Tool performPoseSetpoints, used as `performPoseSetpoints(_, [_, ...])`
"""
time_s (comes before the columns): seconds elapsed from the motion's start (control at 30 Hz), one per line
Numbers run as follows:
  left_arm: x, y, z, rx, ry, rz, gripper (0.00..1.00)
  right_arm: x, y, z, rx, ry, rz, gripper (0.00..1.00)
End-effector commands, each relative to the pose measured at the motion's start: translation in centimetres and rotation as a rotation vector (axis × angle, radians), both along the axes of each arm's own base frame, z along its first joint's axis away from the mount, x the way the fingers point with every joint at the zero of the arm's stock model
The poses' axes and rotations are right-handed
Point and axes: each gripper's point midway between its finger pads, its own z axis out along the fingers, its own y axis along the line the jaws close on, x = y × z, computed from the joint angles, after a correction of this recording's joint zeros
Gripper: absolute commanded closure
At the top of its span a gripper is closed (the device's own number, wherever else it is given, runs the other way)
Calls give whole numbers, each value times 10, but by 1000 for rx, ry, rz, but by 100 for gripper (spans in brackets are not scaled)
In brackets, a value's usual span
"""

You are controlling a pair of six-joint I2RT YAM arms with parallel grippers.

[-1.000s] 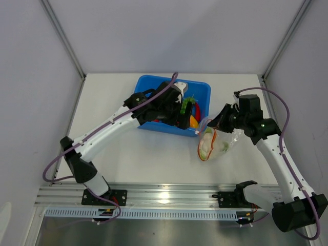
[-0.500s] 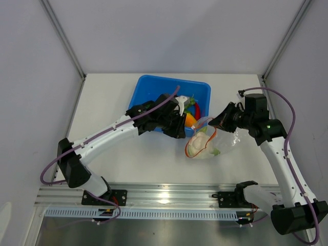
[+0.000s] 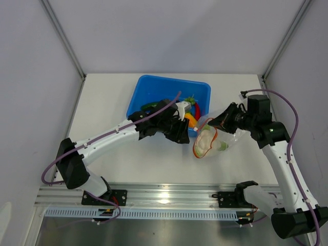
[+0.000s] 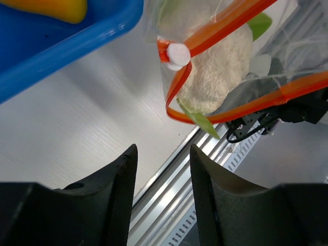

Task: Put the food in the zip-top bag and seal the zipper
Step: Adjust the zipper on the food storage bag.

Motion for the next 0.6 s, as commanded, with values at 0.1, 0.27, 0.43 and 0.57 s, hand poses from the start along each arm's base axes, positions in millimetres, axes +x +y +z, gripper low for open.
performPoseSetpoints(0.1, [-3, -27, 17, -139, -38, -69, 49, -1, 4, 23, 63, -48, -4, 100])
performPoseSetpoints(0.27, [-5, -30, 4, -124, -16, -74, 55, 2, 6, 32, 84, -60, -5, 100])
performPoseSetpoints(0.43, [-7, -28, -5, -113, -12, -83, 67, 3, 6, 34, 74, -66, -2, 100])
performPoseSetpoints(0.57, [-7, -27, -12, -98, -3, -87, 72, 4, 6, 32, 72, -61, 0, 100])
